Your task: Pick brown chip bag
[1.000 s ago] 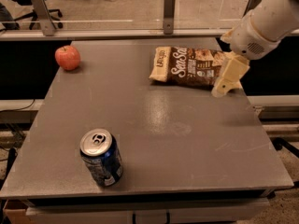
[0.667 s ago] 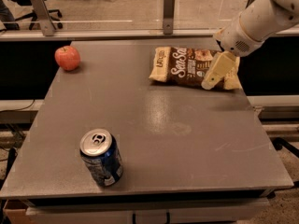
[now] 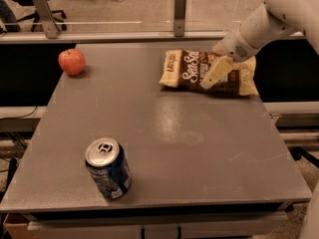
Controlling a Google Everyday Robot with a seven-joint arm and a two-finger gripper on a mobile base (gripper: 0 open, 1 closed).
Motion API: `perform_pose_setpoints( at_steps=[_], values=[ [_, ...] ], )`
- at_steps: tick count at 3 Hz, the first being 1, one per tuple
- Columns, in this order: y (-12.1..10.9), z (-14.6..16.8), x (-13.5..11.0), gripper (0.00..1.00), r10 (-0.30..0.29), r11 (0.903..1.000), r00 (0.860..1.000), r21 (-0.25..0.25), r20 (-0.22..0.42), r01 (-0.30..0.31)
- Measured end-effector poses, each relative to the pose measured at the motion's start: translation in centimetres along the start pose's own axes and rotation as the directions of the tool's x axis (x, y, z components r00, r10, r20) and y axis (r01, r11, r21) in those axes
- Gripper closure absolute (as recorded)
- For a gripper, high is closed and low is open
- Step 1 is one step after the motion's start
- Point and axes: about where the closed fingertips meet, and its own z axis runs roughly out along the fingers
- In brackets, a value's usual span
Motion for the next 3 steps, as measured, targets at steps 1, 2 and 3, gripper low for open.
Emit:
perform_pose_setpoints(
  at_steps=[1,2,3],
  values=[
    [-0.5,1.3,0.3,0.41,0.030,0.9989,0.999,-0.036,0.011,-0.030],
    [-0.6,1.4,0.2,0.64,0.039,0.9976,0.999,-0.059,0.019,-0.038],
    [-0.5,-0.2,-1.3,0.87,0.012,0.9984,0.998,-0.056,0.059,-0.009]
  ],
)
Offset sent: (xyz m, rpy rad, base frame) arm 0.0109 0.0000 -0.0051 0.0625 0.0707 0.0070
